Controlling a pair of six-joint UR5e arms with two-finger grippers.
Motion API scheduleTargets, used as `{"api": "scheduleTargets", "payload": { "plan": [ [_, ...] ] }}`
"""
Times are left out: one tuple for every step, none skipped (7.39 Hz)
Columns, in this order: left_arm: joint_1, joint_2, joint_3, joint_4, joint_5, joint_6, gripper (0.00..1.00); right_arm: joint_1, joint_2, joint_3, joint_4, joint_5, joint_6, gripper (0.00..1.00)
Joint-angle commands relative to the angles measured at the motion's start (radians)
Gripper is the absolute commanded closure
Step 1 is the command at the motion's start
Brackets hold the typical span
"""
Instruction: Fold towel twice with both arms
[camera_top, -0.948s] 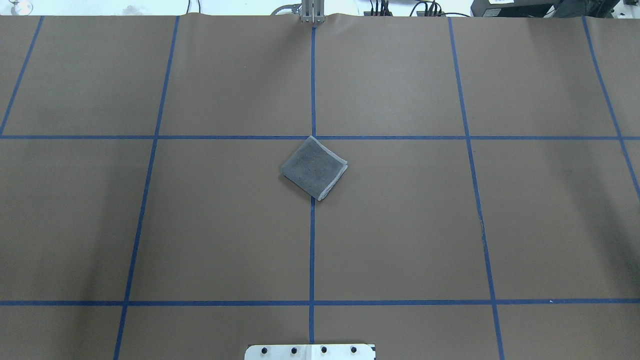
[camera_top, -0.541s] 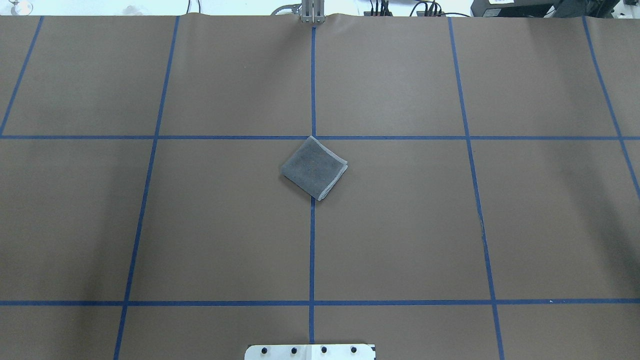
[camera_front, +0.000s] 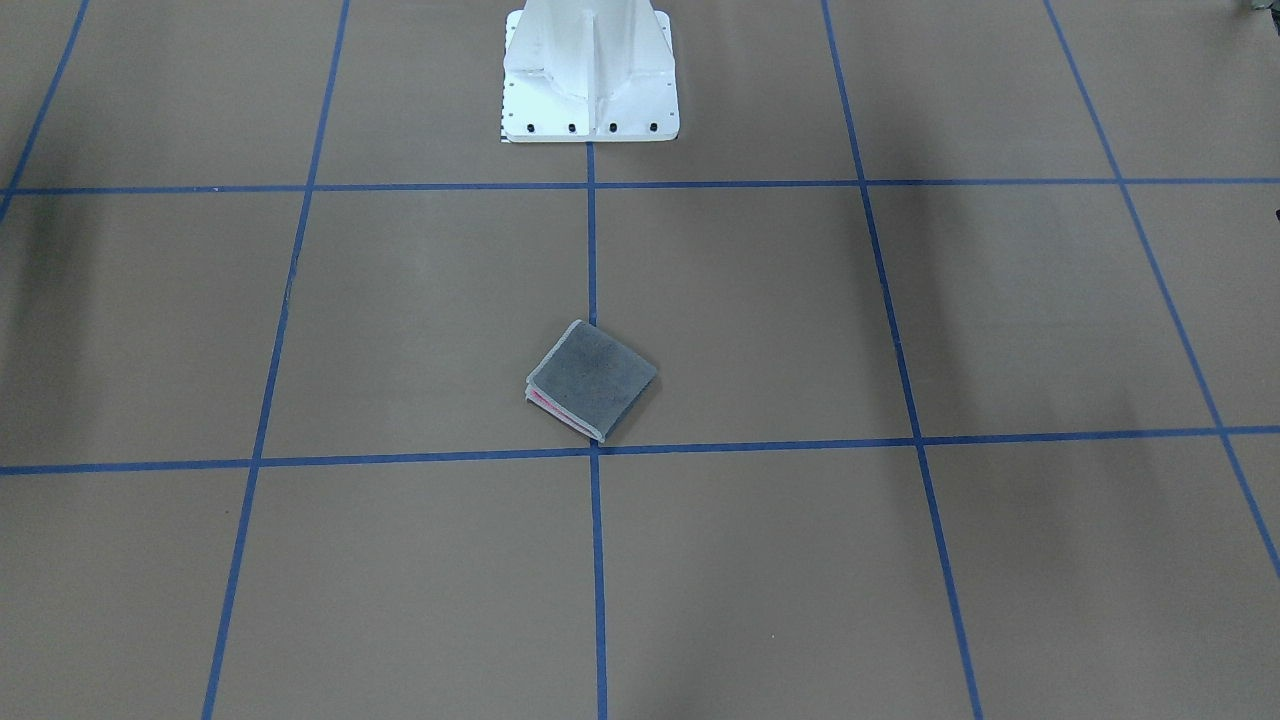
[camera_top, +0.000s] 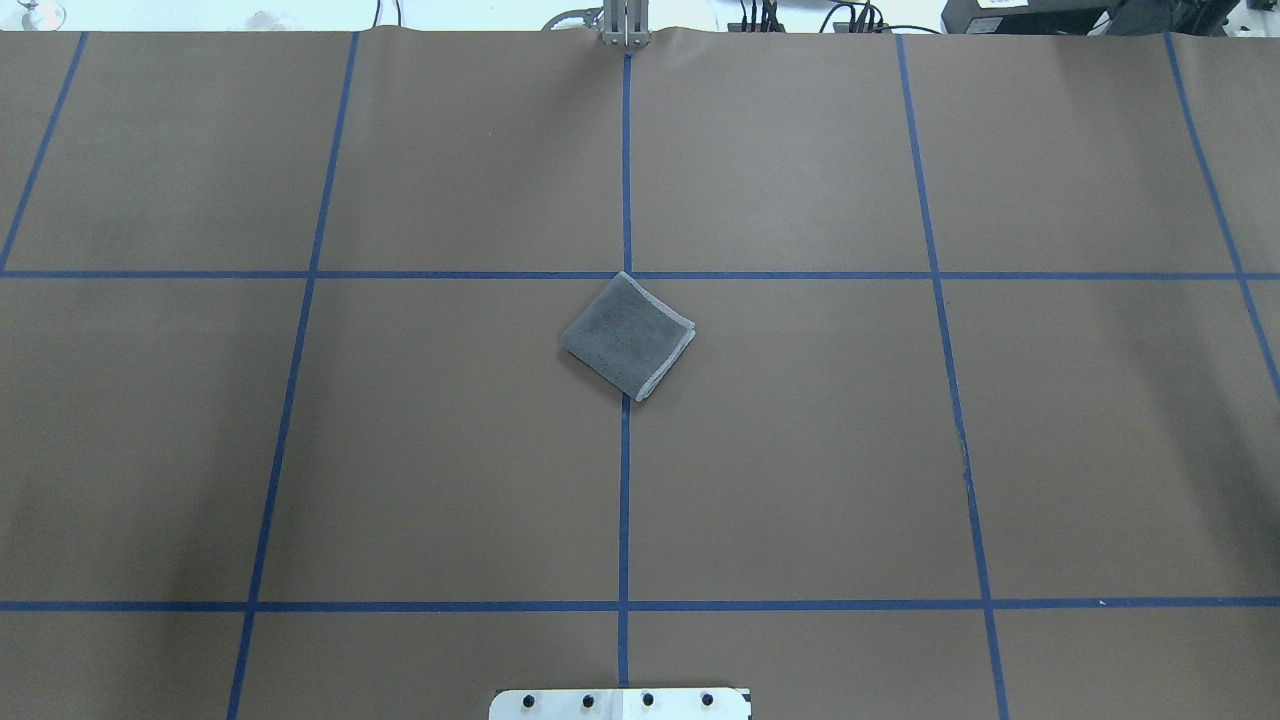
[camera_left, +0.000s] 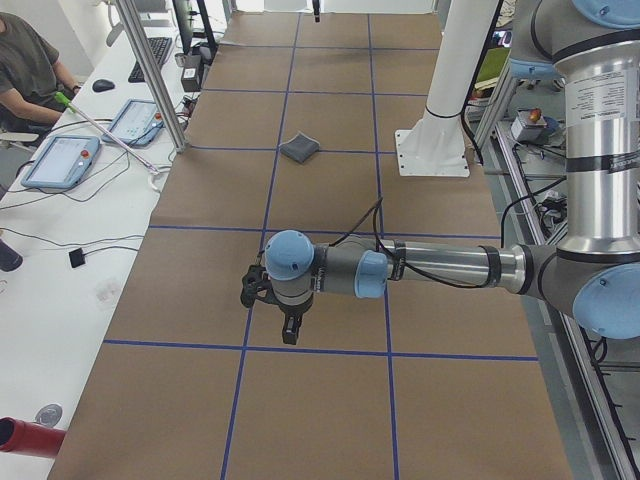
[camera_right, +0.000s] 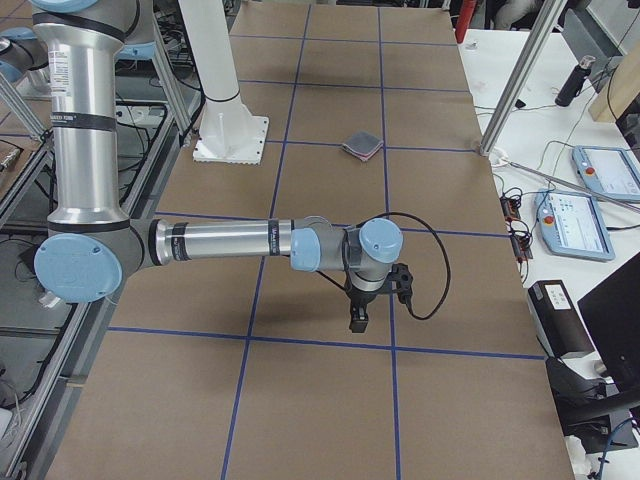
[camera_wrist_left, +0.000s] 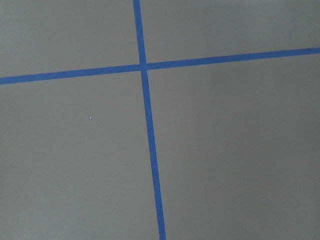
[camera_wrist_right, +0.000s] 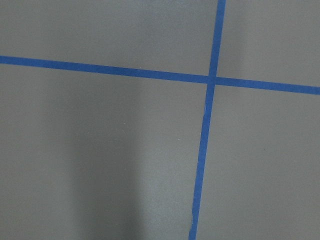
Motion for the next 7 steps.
{"api": "scheduleTargets", "payload": {
  "plan": [
    [0.000, -0.016, 0.012, 0.003, 0.008, 0.003, 0.00, 0.001, -0.004, -0.005, 0.001, 0.010, -0.002, 0.00],
    [-0.002, -0.016, 0.012, 0.003, 0.008, 0.001, 0.00, 0.002, -0.002, 0.007, 0.002, 0.010, 0.001, 0.00],
    [-0.011, -0.013, 0.004, 0.003, 0.008, 0.000, 0.00, 0.001, 0.007, -0.001, 0.002, 0.009, 0.000, 0.00],
    [-0.014, -0.008, 0.013, 0.003, 0.035, 0.003, 0.00, 0.001, 0.009, 0.005, 0.002, 0.009, -0.009, 0.00],
    [-0.013, -0.029, 0.022, 0.004, 0.108, 0.000, 0.00, 0.001, 0.010, -0.001, 0.002, 0.010, -0.008, 0.00],
    [-0.013, -0.034, 0.045, 0.001, 0.121, -0.003, 0.00, 0.001, 0.007, 0.020, 0.004, 0.013, -0.009, 0.00],
    [-0.014, -0.031, 0.042, 0.001, 0.107, 0.000, 0.00, -0.001, 0.009, 0.010, 0.001, 0.013, -0.002, 0.00]
  ]
}}
